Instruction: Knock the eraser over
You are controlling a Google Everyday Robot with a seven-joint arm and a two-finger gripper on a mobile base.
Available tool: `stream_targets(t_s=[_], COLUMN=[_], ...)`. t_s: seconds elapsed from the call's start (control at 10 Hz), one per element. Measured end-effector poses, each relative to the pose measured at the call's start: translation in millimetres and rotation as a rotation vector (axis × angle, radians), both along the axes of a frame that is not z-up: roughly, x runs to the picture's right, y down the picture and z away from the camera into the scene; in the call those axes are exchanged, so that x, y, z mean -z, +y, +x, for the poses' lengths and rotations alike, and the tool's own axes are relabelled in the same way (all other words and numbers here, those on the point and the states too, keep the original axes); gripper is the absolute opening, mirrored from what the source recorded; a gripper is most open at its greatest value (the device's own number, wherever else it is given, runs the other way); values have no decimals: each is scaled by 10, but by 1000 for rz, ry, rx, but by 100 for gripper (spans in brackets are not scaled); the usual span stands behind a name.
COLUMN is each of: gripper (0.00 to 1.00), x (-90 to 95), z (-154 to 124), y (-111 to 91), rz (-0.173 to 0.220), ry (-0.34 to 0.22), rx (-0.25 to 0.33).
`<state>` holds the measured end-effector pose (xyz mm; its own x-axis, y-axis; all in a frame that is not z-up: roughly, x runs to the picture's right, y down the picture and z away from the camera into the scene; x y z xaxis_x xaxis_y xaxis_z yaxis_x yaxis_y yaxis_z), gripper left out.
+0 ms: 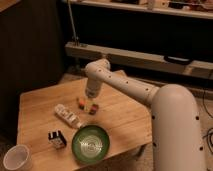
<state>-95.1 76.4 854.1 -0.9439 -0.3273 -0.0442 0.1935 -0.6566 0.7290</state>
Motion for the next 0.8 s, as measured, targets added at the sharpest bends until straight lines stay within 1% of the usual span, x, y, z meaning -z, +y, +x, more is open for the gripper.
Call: stream_targets(t_s=[0.1, 0.2, 0.3, 0.4, 0.5, 0.6, 0.7, 0.8], gripper=[80, 79, 74, 64, 52, 42, 34, 21], x=[85, 216, 397, 631, 879, 1062, 1173, 1336], z=[-12, -15, -9, 12, -1, -64, -122, -184], y=[-34, -46, -42, 27, 197, 368, 547, 862], rz=[23, 42, 57, 61, 41, 12, -13, -43], ry=[-57, -123, -201, -297, -396, -461, -507, -564], rx=[2, -1, -16, -34, -43, -35, -23, 6])
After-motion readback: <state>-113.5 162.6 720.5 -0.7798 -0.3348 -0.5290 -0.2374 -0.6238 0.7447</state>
